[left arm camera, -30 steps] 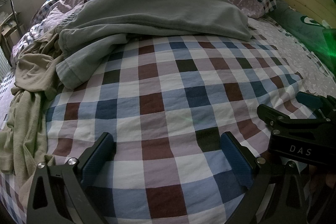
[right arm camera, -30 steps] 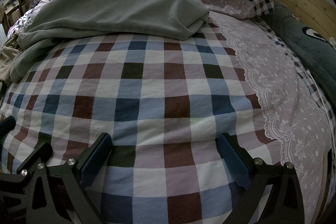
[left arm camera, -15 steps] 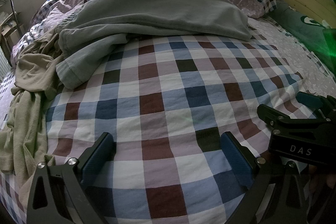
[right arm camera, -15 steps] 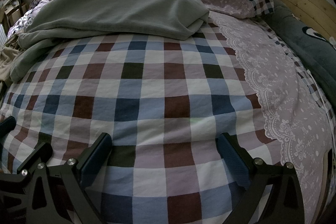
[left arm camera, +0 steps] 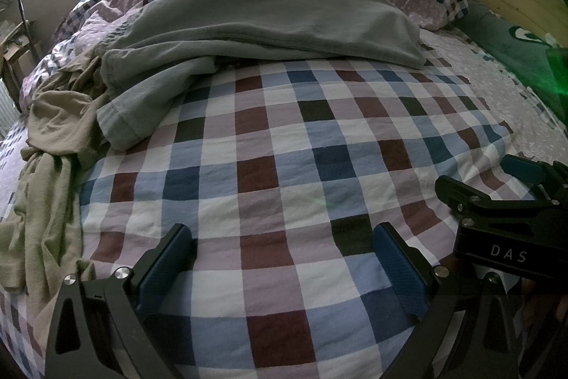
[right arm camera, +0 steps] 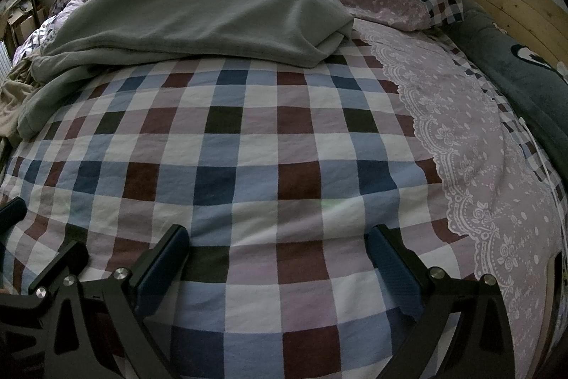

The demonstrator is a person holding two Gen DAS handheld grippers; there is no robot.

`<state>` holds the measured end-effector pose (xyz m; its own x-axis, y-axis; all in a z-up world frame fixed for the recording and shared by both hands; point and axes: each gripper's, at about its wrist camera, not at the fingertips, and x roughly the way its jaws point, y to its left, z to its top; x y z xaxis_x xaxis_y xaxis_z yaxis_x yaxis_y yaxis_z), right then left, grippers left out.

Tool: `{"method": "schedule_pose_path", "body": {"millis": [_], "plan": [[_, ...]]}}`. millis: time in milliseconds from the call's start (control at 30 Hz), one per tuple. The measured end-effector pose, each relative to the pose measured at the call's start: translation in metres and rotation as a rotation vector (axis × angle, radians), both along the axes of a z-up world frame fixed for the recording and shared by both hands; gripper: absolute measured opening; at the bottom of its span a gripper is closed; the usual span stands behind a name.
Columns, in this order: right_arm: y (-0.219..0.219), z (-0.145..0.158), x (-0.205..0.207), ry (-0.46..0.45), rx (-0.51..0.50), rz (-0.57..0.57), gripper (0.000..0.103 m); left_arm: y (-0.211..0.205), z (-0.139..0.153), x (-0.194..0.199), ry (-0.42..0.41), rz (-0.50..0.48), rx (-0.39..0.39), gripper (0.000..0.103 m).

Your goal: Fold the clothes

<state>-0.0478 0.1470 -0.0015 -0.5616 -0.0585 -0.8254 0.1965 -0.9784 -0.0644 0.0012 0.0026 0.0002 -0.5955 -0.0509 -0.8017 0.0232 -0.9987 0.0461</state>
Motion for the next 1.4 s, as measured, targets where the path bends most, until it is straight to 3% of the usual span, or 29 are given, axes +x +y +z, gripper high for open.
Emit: {"method": "schedule_pose_path", "body": {"millis": [633,933,1067,1400], "plan": [[0.005,0.0,-0.003,-0.016,-0.047,0.003,0.103,-0.008,0.002,0.003,-0.006,0.01,0.039,0.103],[0.014,0.007,-0.001,0.009,-0.127,-0.005,0.103,-0.017,0.03,0.028,0.096,-0.03,0.099,0.099],[0.025,0.015,0.0,0.017,-0.189,-0.024,0.103,-0.021,0.042,0.04,0.142,-0.045,0.124,0.086],[0.026,0.037,0.007,0.067,-0.267,0.016,0.101,-0.069,0.063,0.088,0.173,0.044,0.013,0.083]]}}
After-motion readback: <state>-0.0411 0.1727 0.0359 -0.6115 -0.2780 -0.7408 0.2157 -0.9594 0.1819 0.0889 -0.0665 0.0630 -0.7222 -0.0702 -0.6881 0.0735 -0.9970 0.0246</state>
